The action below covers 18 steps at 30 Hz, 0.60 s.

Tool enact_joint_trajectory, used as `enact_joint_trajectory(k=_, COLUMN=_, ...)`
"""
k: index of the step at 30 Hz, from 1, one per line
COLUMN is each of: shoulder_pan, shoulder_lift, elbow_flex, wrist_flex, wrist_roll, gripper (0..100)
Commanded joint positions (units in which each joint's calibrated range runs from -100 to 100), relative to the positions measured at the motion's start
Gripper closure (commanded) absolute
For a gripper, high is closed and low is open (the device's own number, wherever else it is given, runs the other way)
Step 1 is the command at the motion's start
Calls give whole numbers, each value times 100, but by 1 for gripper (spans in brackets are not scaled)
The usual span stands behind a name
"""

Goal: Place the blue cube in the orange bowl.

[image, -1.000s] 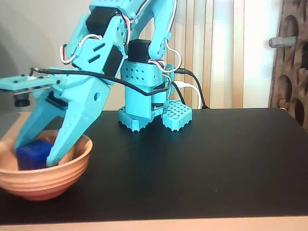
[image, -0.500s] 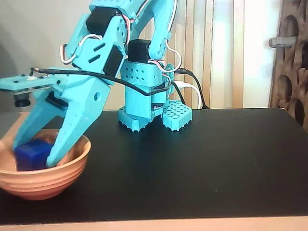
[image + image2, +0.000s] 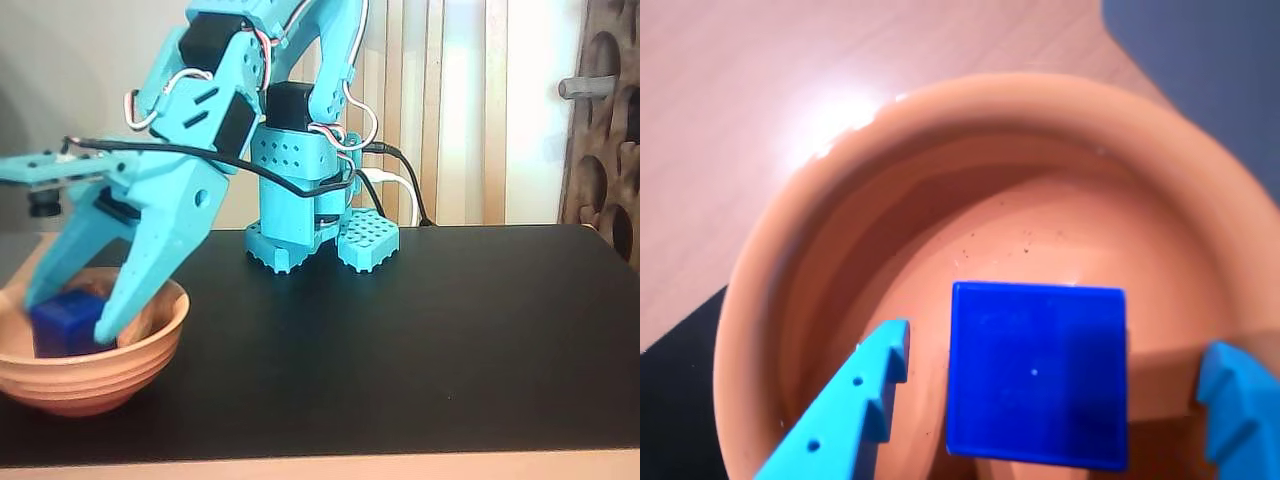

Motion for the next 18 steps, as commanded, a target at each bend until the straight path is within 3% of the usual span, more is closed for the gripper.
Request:
enact_joint_trajectory(k=1, shoulder_pan=6, shoulder_lift=-602, elbow_flex=-431, wrist_flex=-101, wrist_roll=-22, gripper=67)
enact_joint_trajectory(k=18, shoulder_pan=-1037, shoulder_lift=-1940, elbow_flex=-422, wrist_flex=378, wrist_roll=-17, gripper=67)
